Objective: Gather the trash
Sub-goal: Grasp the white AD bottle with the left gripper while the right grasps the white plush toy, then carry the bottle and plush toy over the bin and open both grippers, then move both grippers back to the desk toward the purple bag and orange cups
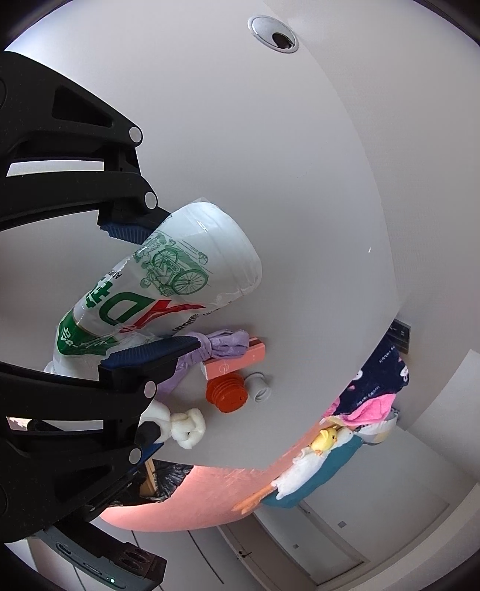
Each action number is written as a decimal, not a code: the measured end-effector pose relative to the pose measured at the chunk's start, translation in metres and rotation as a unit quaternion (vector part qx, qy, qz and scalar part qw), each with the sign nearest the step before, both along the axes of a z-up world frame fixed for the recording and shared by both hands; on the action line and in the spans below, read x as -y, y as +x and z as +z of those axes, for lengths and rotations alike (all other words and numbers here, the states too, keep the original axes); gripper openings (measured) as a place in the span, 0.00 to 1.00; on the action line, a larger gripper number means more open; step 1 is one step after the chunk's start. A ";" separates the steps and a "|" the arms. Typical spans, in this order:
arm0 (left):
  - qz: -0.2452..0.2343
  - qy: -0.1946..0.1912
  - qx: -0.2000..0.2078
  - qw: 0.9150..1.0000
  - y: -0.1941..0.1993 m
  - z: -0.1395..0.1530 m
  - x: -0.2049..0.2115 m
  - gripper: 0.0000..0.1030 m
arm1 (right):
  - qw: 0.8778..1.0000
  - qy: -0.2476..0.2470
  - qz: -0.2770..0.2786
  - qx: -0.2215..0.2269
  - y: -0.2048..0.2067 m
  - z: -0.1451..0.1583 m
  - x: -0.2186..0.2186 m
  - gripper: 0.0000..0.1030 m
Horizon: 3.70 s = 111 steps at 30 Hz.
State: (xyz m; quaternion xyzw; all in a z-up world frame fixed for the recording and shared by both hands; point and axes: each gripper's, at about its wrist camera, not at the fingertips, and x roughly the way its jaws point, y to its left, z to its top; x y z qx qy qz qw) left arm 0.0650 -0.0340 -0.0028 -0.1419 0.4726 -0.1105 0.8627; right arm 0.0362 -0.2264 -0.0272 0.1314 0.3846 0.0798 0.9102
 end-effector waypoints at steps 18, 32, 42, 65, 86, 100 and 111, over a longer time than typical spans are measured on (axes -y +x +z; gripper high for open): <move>-0.084 -0.016 0.033 0.996 -0.009 0.029 0.069 0.44 | 0.996 0.004 -0.069 0.057 -0.036 0.044 0.066 0.20; -0.161 -0.018 0.036 0.986 -0.015 0.030 0.140 0.44 | 0.991 -0.006 -0.119 0.060 -0.062 0.046 0.111 0.20; -0.198 -0.022 0.032 0.979 -0.018 0.027 0.176 0.44 | 0.986 -0.004 -0.152 0.063 -0.080 0.049 0.139 0.20; -0.306 -0.013 0.027 0.951 -0.036 0.025 0.273 0.44 | 0.965 0.000 -0.252 0.069 -0.132 0.049 0.221 0.20; -0.418 0.001 -0.004 0.908 -0.061 0.013 0.347 0.86 | 0.938 0.016 -0.340 0.070 -0.170 0.044 0.280 0.39; -0.410 0.026 -0.002 0.912 -0.062 0.004 0.354 0.94 | 0.904 0.030 -0.421 0.066 -0.193 0.034 0.309 0.64; -0.382 0.032 -0.002 0.924 -0.053 0.001 0.333 0.94 | 0.918 0.021 -0.391 0.061 -0.173 0.035 0.286 0.64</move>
